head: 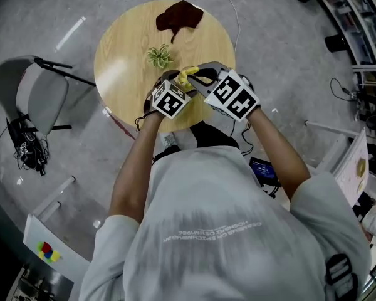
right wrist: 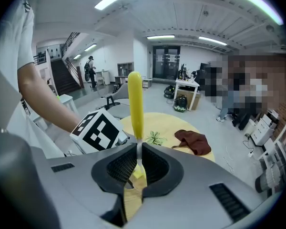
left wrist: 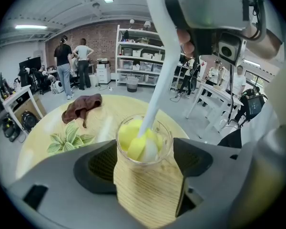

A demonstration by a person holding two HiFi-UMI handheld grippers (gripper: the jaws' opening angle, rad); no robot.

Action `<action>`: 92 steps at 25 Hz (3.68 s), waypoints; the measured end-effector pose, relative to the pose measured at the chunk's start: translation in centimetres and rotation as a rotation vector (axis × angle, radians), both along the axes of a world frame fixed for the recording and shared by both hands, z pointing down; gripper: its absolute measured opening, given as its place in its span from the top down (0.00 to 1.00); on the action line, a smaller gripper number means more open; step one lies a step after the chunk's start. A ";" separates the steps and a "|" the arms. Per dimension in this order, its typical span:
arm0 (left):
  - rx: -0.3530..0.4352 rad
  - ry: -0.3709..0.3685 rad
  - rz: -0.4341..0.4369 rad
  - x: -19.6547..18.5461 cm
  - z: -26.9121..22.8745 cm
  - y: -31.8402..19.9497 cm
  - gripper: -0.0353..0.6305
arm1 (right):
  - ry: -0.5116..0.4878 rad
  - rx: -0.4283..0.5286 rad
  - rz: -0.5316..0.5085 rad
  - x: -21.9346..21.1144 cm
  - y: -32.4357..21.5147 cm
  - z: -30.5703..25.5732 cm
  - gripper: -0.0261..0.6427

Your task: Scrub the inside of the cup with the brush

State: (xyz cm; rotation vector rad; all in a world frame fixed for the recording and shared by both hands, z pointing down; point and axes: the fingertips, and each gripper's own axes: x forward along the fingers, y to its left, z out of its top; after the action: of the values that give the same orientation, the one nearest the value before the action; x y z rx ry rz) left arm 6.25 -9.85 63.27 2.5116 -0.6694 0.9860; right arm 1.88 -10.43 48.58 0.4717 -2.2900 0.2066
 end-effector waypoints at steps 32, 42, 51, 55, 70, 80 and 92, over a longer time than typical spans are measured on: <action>-0.013 0.014 0.024 -0.2 0.3 0.0 0.37 | 0.103 -0.103 -0.046 2.7 -1.6 2.2 0.87; -0.027 -0.047 0.047 -0.8 1.1 0.8 0.37 | 0.068 -0.021 -0.042 0.4 -3.6 1.6 0.87; 0.004 0.007 0.008 -0.4 0.1 0.1 0.37 | -0.045 -0.109 -0.023 -1.0 -2.4 1.1 0.87; 0.012 0.003 0.008 -0.4 0.3 -0.1 0.37 | -0.011 -0.168 -0.061 -0.1 -1.3 1.6 0.87; 0.036 -0.001 0.020 -0.1 0.0 -0.2 0.38 | 0.182 -0.096 -0.138 2.1 -1.3 2.9 0.87; 0.034 -0.013 0.023 -0.1 0.1 -0.1 0.38 | 0.140 -0.018 -0.094 1.3 -2.7 2.2 0.87; 0.034 -0.020 0.012 0.1 -0.1 0.0 0.38 | 0.032 -0.018 -0.042 0.0 -2.8 1.5 0.87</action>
State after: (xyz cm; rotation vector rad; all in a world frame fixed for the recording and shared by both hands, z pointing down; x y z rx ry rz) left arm 6.36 -9.86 63.20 2.5410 -0.6834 1.0139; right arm 1.90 -13.22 50.04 0.4151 -2.2624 0.1972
